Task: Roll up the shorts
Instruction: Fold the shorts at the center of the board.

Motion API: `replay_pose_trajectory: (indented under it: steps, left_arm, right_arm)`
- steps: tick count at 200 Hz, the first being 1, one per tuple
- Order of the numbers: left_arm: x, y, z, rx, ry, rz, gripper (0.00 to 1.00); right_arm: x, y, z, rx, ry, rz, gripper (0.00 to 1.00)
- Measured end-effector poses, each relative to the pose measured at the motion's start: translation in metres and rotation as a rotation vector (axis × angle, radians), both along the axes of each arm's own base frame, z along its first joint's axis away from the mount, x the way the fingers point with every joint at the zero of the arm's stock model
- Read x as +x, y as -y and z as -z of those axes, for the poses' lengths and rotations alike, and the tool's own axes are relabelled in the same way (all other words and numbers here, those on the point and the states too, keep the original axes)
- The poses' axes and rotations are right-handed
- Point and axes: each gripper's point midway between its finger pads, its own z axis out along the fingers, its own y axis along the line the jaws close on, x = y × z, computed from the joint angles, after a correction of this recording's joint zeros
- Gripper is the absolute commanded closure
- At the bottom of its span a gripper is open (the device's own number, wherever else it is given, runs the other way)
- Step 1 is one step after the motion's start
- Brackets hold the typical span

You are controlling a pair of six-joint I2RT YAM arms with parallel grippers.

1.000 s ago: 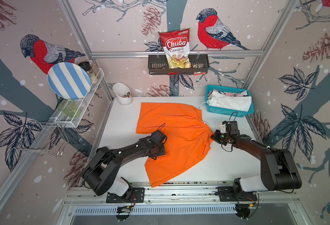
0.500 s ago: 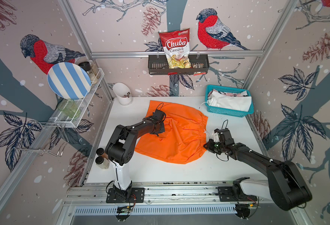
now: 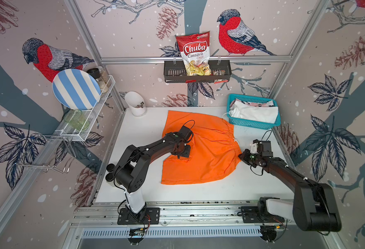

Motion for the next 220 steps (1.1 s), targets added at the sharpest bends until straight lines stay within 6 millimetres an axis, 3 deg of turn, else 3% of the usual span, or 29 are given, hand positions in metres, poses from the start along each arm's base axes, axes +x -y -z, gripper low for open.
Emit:
replay_pose_trajectory:
  steps: [48,74,85,106,125,149,183,194,204,220]
  left_arm:
    - [-0.011,0.024,0.014,0.009,-0.04,0.109,0.34]
    - [-0.017,0.026,0.02,0.023,-0.062,0.129,0.36]
    - [-0.018,0.024,0.022,0.041,-0.063,0.132,0.45]
    - [-0.02,0.015,0.025,0.086,-0.06,0.131,0.84]
    - [-0.021,0.008,0.027,0.116,-0.057,0.132,1.0]
    - [-0.011,0.0,0.012,0.09,-0.027,0.08,1.0]
    - [0.053,-0.045,-0.03,0.02,0.089,-0.12,1.0]
    - [0.078,-0.069,-0.038,0.013,0.127,-0.211,0.87]
    - [0.098,-0.094,-0.042,0.023,0.154,-0.291,0.68]
    - [0.11,-0.123,-0.045,0.032,0.177,-0.392,0.48]
  right_arm:
    - [-0.002,0.0,0.0,0.005,-0.004,-0.014,1.0]
    - [-0.004,0.001,0.001,0.002,-0.013,-0.017,1.0]
    - [-0.004,0.002,0.001,0.003,-0.012,-0.016,1.0]
    - [-0.004,0.004,0.0,0.004,-0.01,-0.01,1.0]
    - [-0.003,0.007,-0.003,0.005,-0.004,-0.003,1.0]
    - [-0.004,0.007,-0.003,0.007,-0.004,-0.002,1.0]
    - [-0.008,-0.003,0.0,0.017,-0.015,-0.035,1.0]
    - [-0.011,-0.013,0.002,0.019,-0.021,-0.07,1.0]
    - [-0.013,-0.022,0.002,0.02,-0.023,-0.101,1.0]
    - [-0.016,-0.039,0.0,0.018,-0.017,-0.158,1.0]
